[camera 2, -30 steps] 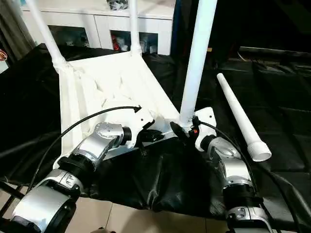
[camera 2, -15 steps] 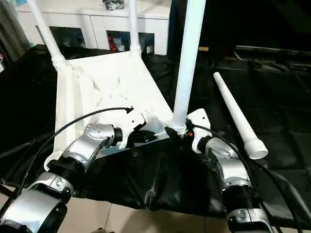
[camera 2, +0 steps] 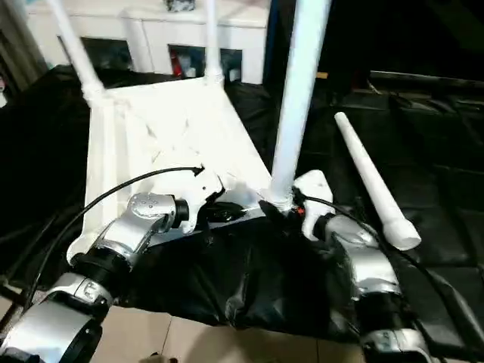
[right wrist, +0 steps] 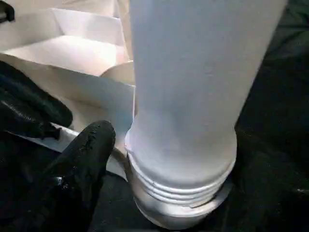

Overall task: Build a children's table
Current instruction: Rotate leg to tighten

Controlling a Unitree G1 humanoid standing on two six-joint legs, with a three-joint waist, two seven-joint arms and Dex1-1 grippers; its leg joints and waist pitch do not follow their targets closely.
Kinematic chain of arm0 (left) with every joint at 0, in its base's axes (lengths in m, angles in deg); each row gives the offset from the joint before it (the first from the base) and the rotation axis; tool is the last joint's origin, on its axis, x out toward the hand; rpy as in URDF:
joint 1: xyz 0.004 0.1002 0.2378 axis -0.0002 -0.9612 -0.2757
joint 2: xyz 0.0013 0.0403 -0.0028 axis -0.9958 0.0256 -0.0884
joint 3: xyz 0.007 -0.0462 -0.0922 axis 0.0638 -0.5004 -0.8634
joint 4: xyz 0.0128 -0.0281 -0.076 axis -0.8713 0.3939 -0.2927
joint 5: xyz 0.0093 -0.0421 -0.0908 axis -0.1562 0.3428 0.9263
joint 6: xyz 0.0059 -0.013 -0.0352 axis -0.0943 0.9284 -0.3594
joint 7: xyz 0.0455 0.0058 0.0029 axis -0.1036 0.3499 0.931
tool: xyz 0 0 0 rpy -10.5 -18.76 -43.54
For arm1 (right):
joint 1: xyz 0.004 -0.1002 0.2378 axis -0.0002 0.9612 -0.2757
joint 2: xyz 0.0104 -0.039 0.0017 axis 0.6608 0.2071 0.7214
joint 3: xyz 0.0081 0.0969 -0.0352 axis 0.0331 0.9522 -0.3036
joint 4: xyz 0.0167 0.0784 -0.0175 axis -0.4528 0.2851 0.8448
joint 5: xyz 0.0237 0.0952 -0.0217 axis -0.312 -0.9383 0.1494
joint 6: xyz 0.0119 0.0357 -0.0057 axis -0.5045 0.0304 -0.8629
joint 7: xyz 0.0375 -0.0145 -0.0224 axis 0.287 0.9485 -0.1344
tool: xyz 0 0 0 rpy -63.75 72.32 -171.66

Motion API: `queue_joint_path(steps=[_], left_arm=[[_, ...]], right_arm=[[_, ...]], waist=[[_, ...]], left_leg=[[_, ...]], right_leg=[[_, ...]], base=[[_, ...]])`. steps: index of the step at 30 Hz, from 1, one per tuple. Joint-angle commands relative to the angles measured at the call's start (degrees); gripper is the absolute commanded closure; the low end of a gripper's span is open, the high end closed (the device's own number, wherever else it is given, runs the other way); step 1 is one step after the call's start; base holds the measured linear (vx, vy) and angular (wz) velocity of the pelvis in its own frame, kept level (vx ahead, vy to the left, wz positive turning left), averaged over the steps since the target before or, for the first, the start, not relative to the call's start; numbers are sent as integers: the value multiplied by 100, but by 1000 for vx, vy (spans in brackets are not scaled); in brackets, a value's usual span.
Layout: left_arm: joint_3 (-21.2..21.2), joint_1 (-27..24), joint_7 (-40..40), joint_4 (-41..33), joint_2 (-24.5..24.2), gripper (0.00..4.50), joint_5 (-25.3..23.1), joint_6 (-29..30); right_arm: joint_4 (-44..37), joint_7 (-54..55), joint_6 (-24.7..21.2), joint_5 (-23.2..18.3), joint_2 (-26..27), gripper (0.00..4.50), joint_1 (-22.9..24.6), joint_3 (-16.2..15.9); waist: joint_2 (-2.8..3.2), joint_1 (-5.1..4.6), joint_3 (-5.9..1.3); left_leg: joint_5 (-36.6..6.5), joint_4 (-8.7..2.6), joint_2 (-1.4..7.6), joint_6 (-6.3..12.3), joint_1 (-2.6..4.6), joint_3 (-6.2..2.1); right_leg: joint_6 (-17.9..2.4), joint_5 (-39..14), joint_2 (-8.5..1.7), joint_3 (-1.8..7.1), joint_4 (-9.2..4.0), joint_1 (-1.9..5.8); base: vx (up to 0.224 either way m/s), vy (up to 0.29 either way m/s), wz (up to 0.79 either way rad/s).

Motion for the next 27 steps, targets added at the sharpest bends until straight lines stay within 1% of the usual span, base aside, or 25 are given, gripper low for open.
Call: queue_joint_path(steps=[1, 2, 3, 4, 5, 7, 8, 10, 11, 12, 13, 14, 15, 16, 18, 19, 20, 21, 22, 23, 24, 25, 27], left_arm=[[-57, 8, 51, -110, -5, 378, 35, -132], [-90, 16, 70, -105, 11, 378, 65, -137], [-113, 24, 61, -109, 22, 378, 93, -137], [-133, 29, 41, -122, 28, 378, 124, -154], [-161, 43, 44, -138, 34, 378, 180, -141], [-186, 78, 98, -147, 13, 378, 218, -136], [-185, 83, 110, -150, -5, 378, 217, -135], [-190, 76, 140, -173, -31, 378, 208, -148], [-217, 74, 167, -198, -57, 378, 215, -151], [-247, 72, 184, -230, -88, 378, 225, -154], [-291, 64, 201, -311, -156, 378, 236, -142], [-459, 62, 287, -563, -372, 378, 272, -49], [-525, 61, 314, -653, -445, 378, 294, -6], [-525, 61, 314, -653, -445, 378, 294, -6], [-777, 44, 425, -958, -722, 378, 365, 145], [-912, 24, 480, -1127, -923, 378, 388, 241], [-967, 12, 500, -1197, -1020, 378, 393, 273], [-1142, -28, 582, -1377, -1360, 378, 363, 381], [-1212, -46, 619, -1435, -1508, 378, 336, 425], [-1250, -60, 640, -1466, -1623, 378, 313, 457], [-1275, -111, 670, -1528, -1843, 378, 220, 547], [-1286, -135, 680, -1537, -1954, 378, 170, 602], [-1334, -231, 775, -1539, -2410, 378, -88, 855]], right_arm=[[-495, -491, -88, -373, -353, 53, 298, 300], [-561, -561, -92, -423, -426, 53, 350, 354], [-603, -625, -100, -468, -494, 53, 390, 405], [-639, -682, -97, -508, -556, 53, 426, 454], [-653, -707, -58, -532, -625, 53, 453, 513], [-554, -592, 23, -532, -726, 53, 427, 686], [-501, -494, 46, -530, -740, 53, 395, 762], [-549, -507, 16, -595, -762, 53, 405, 794], [-638, -495, -29, -627, -765, 53, 426, 796], [-749, -515, -107, -695, -771, 53, 459, 795], [-918, -612, -193, -775, -783, 53, 528, 756], [-1274, -950, -374, -927, -845, 53, 720, 599], [-1383, -1070, -446, -975, -869, 53, 784, 542], [-1383, -1070, -446, -975, -869, 53, 784, 542], [-1698, -1381, -651, -1102, -940, 53, 964, 343], [-1854, -1550, -783, -1182, -973, 53, 1047, 230], [-1913, -1611, -834, -1208, -986, 53, 1075, 179], [-2053, -1784, -992, -1272, -1017, 53, 1128, 7], [-2095, -1841, -1048, -1288, -1025, 53, 1136, -65], [-2120, -1858, -1089, -1307, -1033, 53, 1134, -120], [-2125, -1849, -1151, -1285, -1017, 53, 1104, -202], [-2107, -1833, -1158, -1257, -995, 53, 1081, -242], [-1963, -1739, -1225, -1097, -872, 53, 941, -420]], waist=[[-63, 24, -416], [-83, 56, -410], [-87, 60, -407], [-81, 59, -399], [-86, 56, -385], [-74, 63, -367], [-89, 59, -370], [-91, 52, -368], [-94, 53, -373], [-79, 46, -379], [-76, 42, -382], [-73, 47, -394], [-55, 52, -397], [-57, 30, -398], [-68, 19, -386], [-57, 35, -387], [-35, 28, -381], [-60, 23, -383], [-35, 12, -366], [-38, 9, -360], [-35, 5, -358], [-39, 11, -349], [-21, 11, -358]], left_leg=[[-677, -256, 114, 660, 51, 13], [-640, -247, 96, 739, 10, 4], [-671, -248, 90, 749, 13, 9], [-779, -254, 93, 708, 21, 7], [-844, -262, 90, 676, 14, 7], [-1101, -282, 90, 523, 36, 3], [-1132, -284, 90, 465, 46, 5], [-1130, -290, 81, 428, 29, -1], [-1122, -289, 83, 427, 34, -3], [-1078, -288, 84, 438, 31, -10], [-1046, -285, 88, 459, 28, -13], [-1011, -278, 95, 479, 30, -18], [-957, -278, 112, 538, 23, -32], [-926, -271, 105, 578, 10, -29], [-968, -268, 96, 576, 20, -17], [-997, -273, 102, 569, 34, -22], [-1032, -285, 113, 544, 19, -29], [-1111, -297, 118, 487, 40, -34], [-1171, -308, 117, 433, 35, -36], [-1217, -315, 117, 401, 41, -34], [-1277, -319, 117, 327, 59, -30], [-1305, -329, 111, 266, 58, -32], [-1278, -333, 114, 194, 61, -45]], right_leg=[[-1506, 16, -243, 217, -284, 349], [-1500, 120, -243, 208, -266, 389], [-1488, 61, -246, 204, -284, 388], [-1472, -166, -254, 198, -305, 375], [-1445, -324, -255, 193, -326, 382], [-1314, -929, -266, 191, -385, 364], [-1251, -1084, -263, 192, -402, 356], [-1188, -1180, -255, 188, -412, 360], [-1175, -1178, -255, 187, -410, 360], [-1179, -1088, -250, 187, -399, 361], [-1194, -948, -239, 188, -386, 367], [-1216, -832, -241, 189, -365, 373], [-1277, -594, -245, 186, -335, 386], [-1312, -479, -236, 178, -325, 381], [-1342, -576, -227, 170, -336, 366], [-1343, -634, -230, 170, -333, 372], [-1309, -730, -233, 173, -335, 364], [-1285, -844, -229, 165, -336, 360], [-1238, -990, -229, 170, -346, 345], [-1211, -1083, -231, 172, -360, 334], [-1188, -1216, -230, 174, -372, 313], [-1143, -1311, -226, 179, -377, 306], [-1092, -1268, -228, 185, -350, 297]], base=[[0, 0, 0], [0, 0, 0], [0, 0, 0], [0, 0, 0], [0, 0, 0], [0, 0, 0], [0, 0, 0], [0, 0, 0], [0, 0, 0], [0, 0, 0], [0, 0, 0], [0, 0, 0], [0, 0, 0], [0, 0, 0], [0, 0, 0], [0, 0, 0], [0, 0, 0], [0, 0, 0], [0, 0, 0], [0, 0, 0], [0, 0, 0], [0, 0, 0], [0, 0, 0]])
